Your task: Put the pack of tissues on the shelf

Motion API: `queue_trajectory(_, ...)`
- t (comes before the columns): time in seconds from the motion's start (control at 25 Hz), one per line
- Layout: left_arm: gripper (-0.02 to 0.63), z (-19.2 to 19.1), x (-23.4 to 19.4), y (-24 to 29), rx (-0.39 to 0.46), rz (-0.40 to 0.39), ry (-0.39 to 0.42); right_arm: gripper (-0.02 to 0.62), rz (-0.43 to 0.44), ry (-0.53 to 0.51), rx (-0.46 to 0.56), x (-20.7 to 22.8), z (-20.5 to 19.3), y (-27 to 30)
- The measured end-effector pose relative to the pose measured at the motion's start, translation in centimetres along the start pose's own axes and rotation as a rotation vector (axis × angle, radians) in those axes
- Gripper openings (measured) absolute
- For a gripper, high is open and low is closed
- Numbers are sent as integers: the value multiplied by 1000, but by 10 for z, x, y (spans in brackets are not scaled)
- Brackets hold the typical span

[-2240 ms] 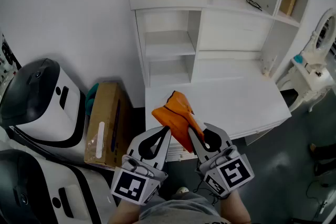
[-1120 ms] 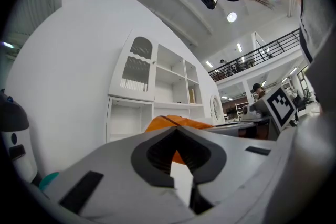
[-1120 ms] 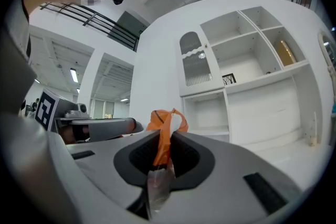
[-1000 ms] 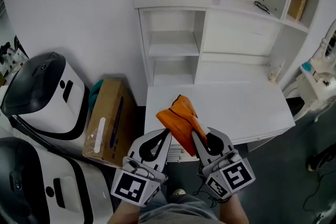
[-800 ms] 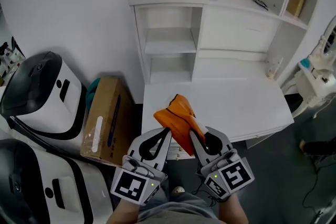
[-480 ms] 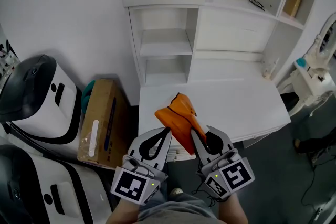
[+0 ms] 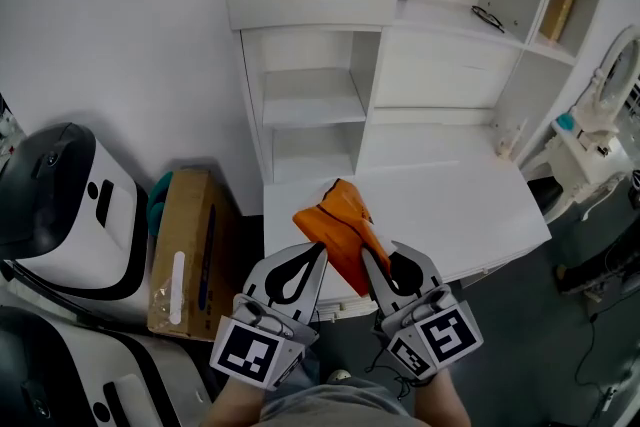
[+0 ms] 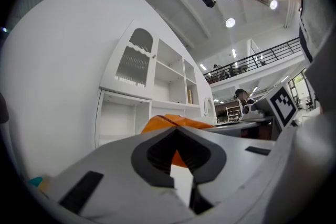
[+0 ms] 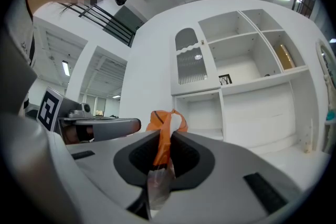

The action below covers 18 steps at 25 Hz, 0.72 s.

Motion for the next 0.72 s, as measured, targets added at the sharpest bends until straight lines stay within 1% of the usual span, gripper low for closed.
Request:
queue_trajectory(0.24,31,-2,-32,18,-2,-32,-10,49,-30,-3,-8,5,2,31)
queue_trajectory(0.44,31,-5,-54,32,-48,-61,-41,49,-62,-1,-11,12,2,54)
queue_trajectory(0.56,31,-8,-70,41,-27,-71,-36,49,-75,0,-13,15,0,68)
queue_trajectory(0.72,31,-10,-89,51,-32,-83,-44,49,-87,2,-16,18,-1,87)
Point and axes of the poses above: the fingertips, and each gripper's own axes: y forward along the fingers, x to its right, z out of its top, the point moved 10 cm from there along -y, backward along the fingers, and after that the axes turned 4 degrees about z, right-handed, at the moved point
